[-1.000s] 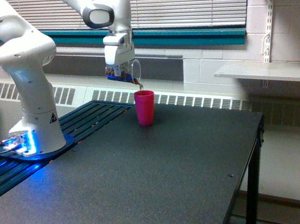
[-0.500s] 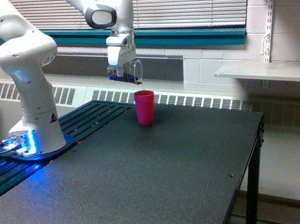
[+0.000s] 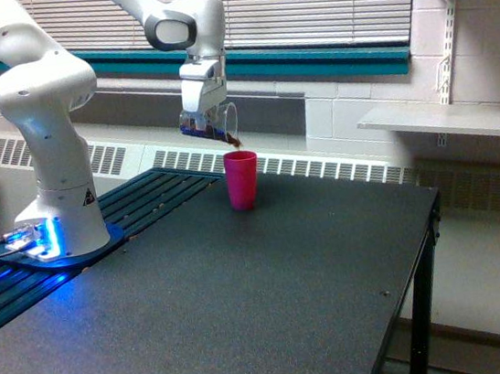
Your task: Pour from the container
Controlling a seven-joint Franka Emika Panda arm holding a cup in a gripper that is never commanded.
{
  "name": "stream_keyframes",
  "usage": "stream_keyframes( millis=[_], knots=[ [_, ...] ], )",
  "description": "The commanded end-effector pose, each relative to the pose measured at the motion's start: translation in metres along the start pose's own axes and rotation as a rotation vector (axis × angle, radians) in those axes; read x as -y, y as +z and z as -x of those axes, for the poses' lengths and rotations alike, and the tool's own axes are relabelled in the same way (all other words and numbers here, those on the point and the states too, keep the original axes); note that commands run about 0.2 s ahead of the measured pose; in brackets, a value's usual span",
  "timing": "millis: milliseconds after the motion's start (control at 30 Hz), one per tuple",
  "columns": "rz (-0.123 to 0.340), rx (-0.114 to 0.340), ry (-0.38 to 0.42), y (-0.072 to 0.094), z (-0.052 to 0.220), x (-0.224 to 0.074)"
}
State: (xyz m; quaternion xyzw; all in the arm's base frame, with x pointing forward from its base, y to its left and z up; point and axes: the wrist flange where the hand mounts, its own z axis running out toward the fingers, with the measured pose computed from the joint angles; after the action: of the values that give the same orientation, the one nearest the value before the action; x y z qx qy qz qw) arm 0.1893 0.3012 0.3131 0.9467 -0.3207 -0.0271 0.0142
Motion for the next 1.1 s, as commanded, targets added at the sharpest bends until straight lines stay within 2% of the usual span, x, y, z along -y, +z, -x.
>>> stream_keyframes(
  millis=[33, 1100],
  knots=[
    [-0.005, 0.019, -0.021, 0.002, -0.001, 0.003],
    [0.005, 0.085, -0.050, 0.013, -0.015, 0.012]
  ],
)
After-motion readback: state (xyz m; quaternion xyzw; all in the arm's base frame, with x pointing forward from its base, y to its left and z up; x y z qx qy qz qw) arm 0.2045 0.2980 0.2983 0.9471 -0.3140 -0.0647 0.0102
